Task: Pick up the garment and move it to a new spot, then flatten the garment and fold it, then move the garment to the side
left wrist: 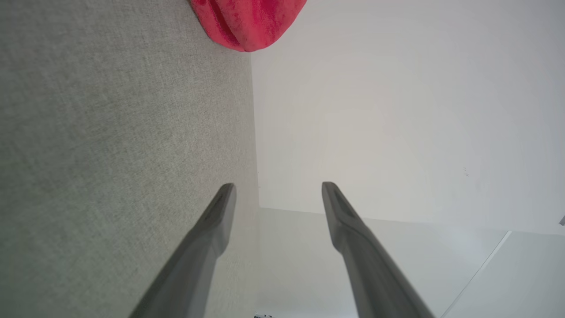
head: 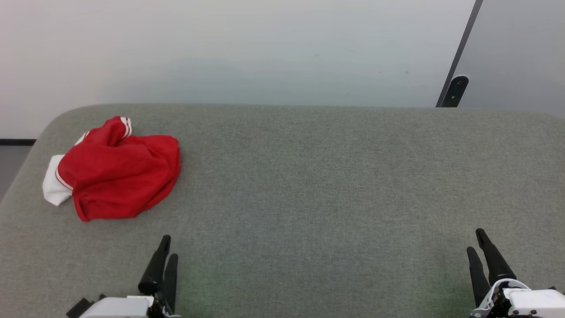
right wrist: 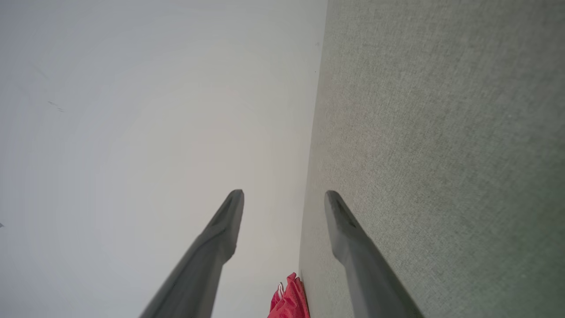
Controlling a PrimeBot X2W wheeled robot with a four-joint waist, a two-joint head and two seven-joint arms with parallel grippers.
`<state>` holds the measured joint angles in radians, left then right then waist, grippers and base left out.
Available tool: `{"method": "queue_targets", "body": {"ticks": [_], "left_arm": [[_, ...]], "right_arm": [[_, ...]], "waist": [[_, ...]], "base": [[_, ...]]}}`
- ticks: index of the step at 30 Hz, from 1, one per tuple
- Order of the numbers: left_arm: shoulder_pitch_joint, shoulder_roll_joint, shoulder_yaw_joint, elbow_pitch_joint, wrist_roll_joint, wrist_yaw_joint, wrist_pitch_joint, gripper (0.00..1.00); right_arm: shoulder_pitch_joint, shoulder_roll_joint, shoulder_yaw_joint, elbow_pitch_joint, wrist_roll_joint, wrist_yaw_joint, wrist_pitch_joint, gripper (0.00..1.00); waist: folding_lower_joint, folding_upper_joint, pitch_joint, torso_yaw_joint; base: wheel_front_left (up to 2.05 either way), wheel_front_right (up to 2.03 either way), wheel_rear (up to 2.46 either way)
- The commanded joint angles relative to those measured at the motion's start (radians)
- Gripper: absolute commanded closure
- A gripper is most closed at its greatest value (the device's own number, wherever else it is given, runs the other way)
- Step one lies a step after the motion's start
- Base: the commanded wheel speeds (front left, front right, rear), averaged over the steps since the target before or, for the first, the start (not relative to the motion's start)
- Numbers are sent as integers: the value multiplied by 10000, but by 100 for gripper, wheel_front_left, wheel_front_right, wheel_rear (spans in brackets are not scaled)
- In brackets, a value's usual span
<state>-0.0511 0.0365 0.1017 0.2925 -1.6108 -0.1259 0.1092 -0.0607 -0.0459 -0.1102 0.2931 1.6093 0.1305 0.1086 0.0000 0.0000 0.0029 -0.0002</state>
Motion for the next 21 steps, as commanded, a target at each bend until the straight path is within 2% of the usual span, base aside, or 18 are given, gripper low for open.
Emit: {"method": "queue_targets", "body": {"ticks": [1, 13, 21], "left_arm": [[-184, 38, -129, -273, 24, 12, -104, 0], [-75, 134, -815, -830, 491, 207, -686, 0], [-35, 485, -1228, -1088, 1723, 454, -1055, 0]], "right_arm": [[-152, -23, 135, -259, -77, 6, -119, 0], [54, -29, 641, -688, -853, 6, -706, 0], [226, -31, 710, -922, -2731, 6, -1054, 0]], "waist": [[0, 0, -3, -2], [0, 0, -41, -12], [0, 0, -96, -17]], "base": [[0, 0, 0], [0, 0, 0], [0, 0, 0]]}}
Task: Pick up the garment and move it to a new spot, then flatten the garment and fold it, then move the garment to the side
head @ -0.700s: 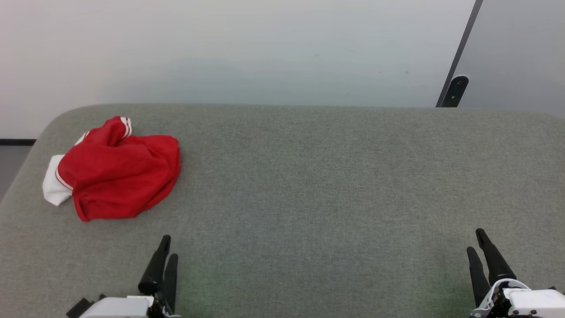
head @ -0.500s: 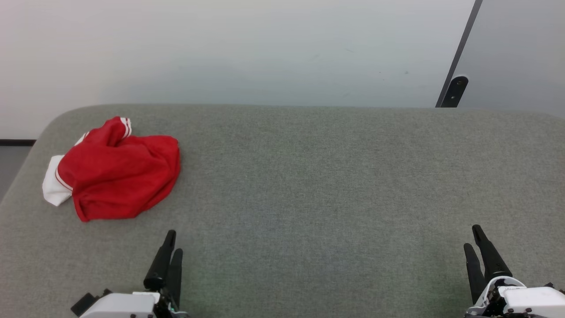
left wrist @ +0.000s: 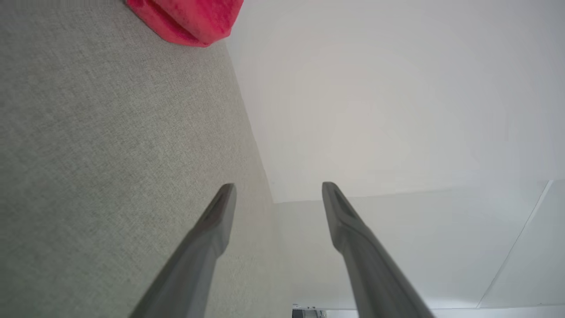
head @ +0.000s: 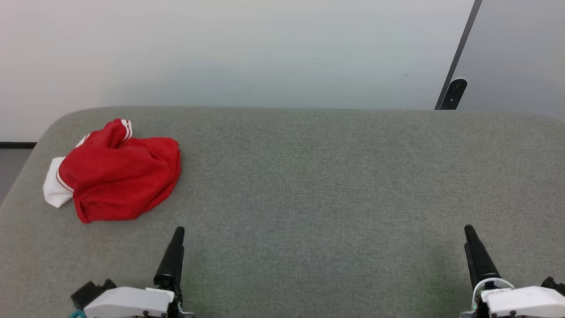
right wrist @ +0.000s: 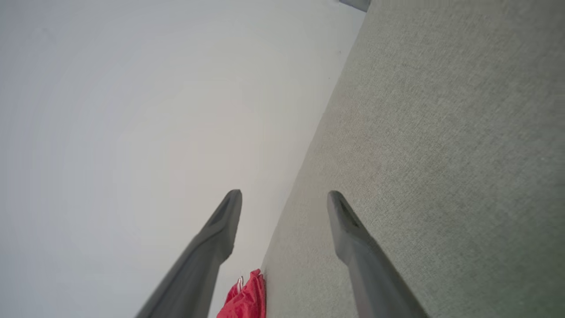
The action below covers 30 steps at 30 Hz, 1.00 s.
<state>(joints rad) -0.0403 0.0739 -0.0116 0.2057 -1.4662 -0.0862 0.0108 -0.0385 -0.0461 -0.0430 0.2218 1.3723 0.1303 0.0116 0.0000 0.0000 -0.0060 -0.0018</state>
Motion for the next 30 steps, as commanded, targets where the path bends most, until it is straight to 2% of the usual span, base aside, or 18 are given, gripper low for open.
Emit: {"method": "queue_targets", "body": {"ticks": [1, 14, 20, 24, 30], "left_arm": [[-142, 187, -160, -239, 517, 95, -115, 0], [-40, 921, -891, -550, 4077, 498, -615, 0], [79, 1081, -1008, -642, 5208, 643, -788, 0], [183, 1151, -1047, -697, 5861, 616, -925, 0], [341, 1173, -974, -854, 6636, 295, -1113, 0]], "right_arm": [[24, -30, 53, -232, -670, 8, -125, 0], [255, -36, -50, -284, -4516, 8, -618, 0], [320, -52, -228, -308, -5643, 8, -789, 0], [375, -120, -336, -293, -6376, 8, -926, 0], [491, -282, -419, -346, -7208, 8, -1119, 0]], "waist": [[0, 0, -16, -3], [0, 0, -142, -73], [0, 0, -180, -120], [0, 0, -206, -140], [0, 0, -221, -149]], "base": [[0, 0, 0], [0, 0, 0], [0, 0, 0], [0, 0, 0], [0, 0, 0]]}}
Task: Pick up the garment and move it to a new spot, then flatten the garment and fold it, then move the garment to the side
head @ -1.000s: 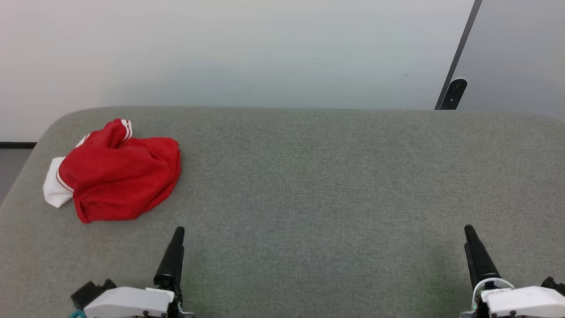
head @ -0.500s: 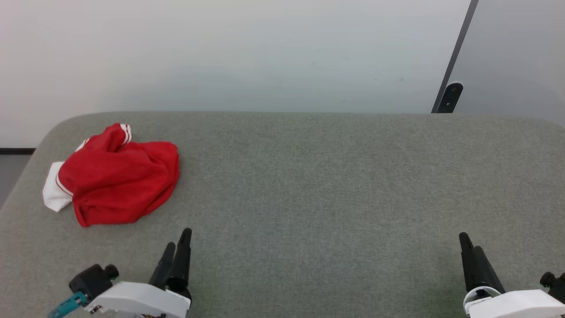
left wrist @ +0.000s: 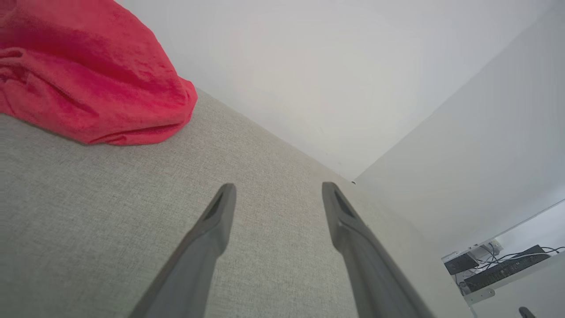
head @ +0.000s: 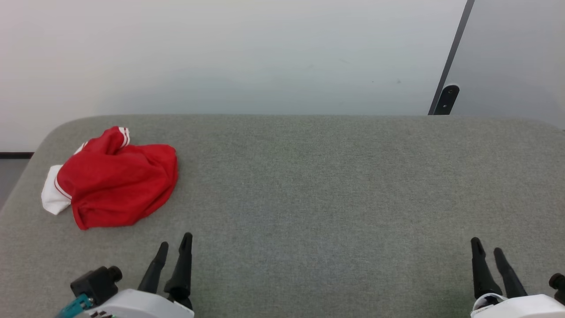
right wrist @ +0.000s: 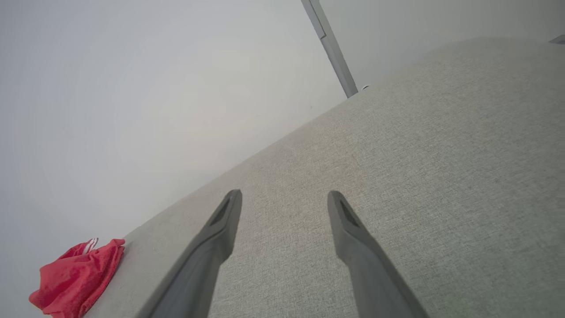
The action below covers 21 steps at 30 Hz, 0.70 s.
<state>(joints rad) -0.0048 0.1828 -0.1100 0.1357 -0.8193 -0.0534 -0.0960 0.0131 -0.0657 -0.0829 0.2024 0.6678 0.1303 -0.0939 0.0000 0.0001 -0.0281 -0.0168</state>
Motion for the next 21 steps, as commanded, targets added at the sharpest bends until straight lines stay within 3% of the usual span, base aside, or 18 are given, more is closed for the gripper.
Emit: {"method": "queue_targets", "body": {"ticks": [1, 21], "left_arm": [[-9, 92, 16, -190, 335, -76, -75, 0], [272, -45, 7, -812, 3111, -575, -640, 0]], "right_arm": [[6, -105, -53, -174, -312, 8, -97, 0], [313, -111, -141, -478, -2800, 7, -662, 0]], "waist": [[0, -1, -4, -1], [0, -1, -71, -97]], "base": [[0, 0, 0], [0, 0, 0]]}}
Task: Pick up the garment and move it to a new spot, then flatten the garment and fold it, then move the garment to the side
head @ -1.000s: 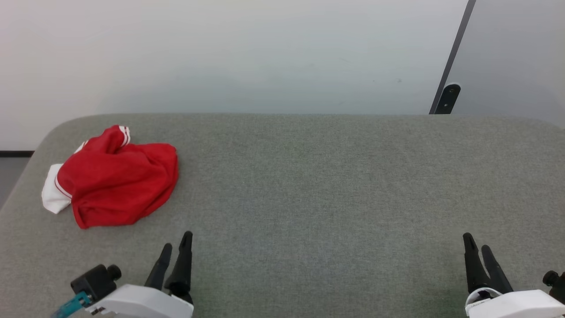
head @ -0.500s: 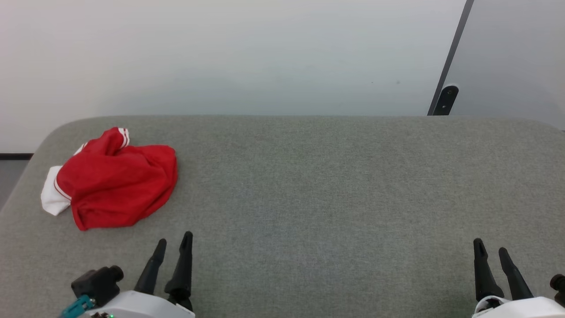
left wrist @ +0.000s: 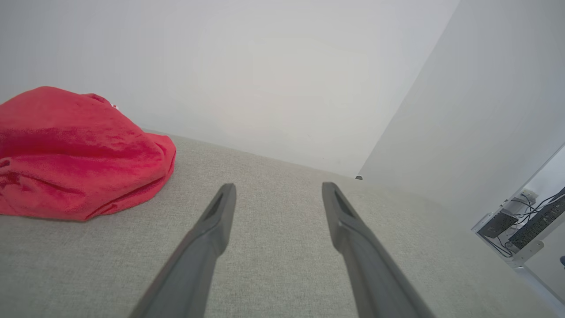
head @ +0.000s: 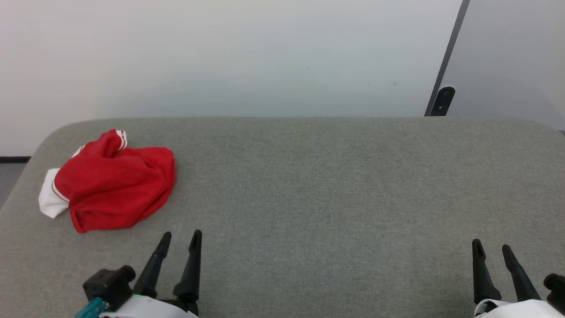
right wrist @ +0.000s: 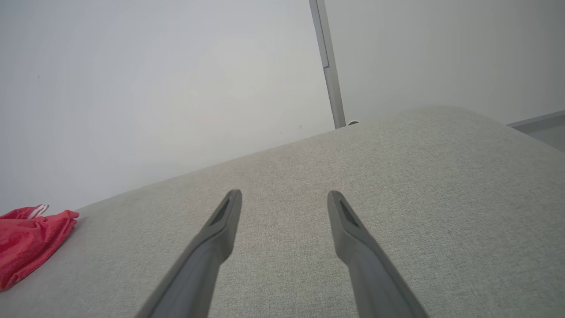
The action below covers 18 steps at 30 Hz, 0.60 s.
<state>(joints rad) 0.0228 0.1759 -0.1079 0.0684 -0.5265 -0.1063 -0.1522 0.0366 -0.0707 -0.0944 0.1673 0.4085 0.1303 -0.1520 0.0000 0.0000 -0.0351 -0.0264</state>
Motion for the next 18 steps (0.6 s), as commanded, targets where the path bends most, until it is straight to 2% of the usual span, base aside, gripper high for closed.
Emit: {"method": "queue_targets", "body": {"ticks": [1, 18], "left_arm": [[3, 22, -19, -159, 302, -60, -97, 0], [94, 34, -207, -371, 1946, -193, -501, 0]], "right_arm": [[91, -62, -24, -133, -307, 7, -99, 0], [287, -110, 125, -298, -1930, 7, -478, 0]], "waist": [[0, 0, -5, -8], [0, 0, -88, -41]], "base": [[0, 0, 0], [0, 0, 0]]}}
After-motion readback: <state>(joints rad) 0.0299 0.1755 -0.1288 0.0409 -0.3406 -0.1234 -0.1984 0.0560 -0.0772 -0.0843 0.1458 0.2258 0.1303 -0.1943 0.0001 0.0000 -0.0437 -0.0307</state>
